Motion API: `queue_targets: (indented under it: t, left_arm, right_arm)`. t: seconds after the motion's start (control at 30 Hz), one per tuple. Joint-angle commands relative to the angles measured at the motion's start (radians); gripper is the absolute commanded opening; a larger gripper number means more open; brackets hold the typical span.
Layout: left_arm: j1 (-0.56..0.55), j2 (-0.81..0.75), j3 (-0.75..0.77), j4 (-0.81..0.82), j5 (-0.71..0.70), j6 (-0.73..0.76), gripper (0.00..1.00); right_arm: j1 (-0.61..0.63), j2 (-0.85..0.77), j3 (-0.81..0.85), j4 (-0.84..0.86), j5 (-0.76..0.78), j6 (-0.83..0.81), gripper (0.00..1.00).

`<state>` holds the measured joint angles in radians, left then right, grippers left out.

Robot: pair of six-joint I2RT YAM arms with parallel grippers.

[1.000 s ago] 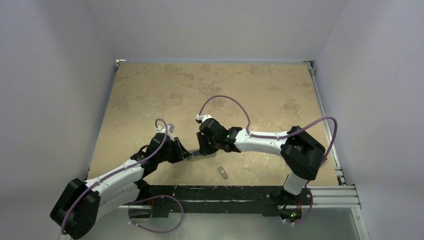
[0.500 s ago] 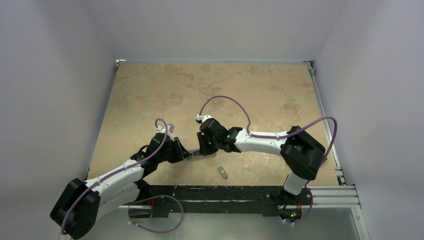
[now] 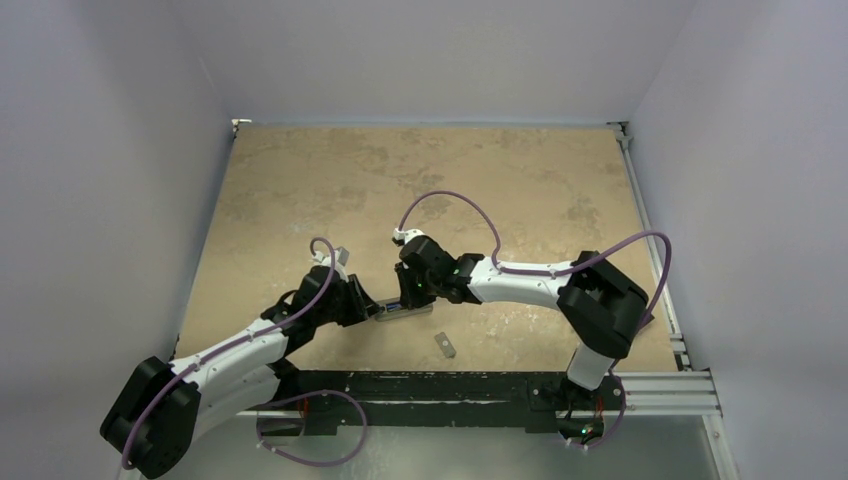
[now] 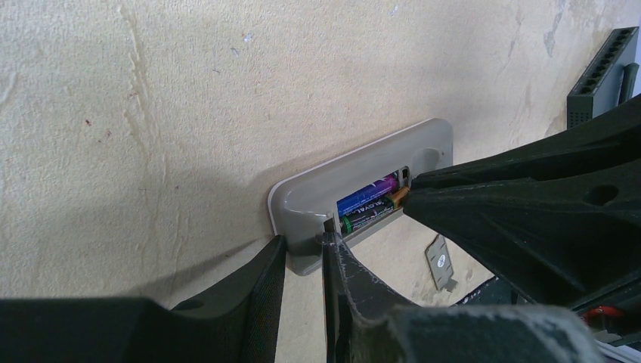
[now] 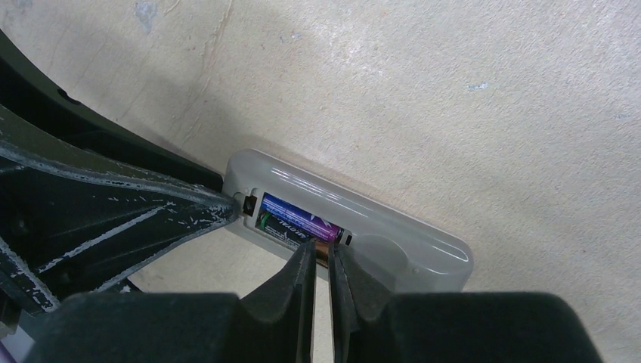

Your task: Load the batteries into the remote control

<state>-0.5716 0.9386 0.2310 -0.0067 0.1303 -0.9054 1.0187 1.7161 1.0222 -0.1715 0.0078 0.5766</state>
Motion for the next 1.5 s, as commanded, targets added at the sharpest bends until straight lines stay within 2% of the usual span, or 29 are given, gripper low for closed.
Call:
queue_targets:
  t: [0.0,0.8,1.47]
  left_arm:
    - [0.002,0.001,0.003,0.048,0.006,0.004,0.22]
    - [0.001,0.009,0.007,0.056,0.014,0.01,0.22]
    - [0.001,0.016,-0.002,0.066,0.022,0.015,0.22]
  right_arm:
    - [0.003,0.019,-0.005,0.026,-0.035,0.011,0.17]
    - [0.081,0.06,0.057,-0.073,0.074,-0.007,0.15]
    - [0.23,0.291,0.285,-0.387,0.345,-0.049,0.18]
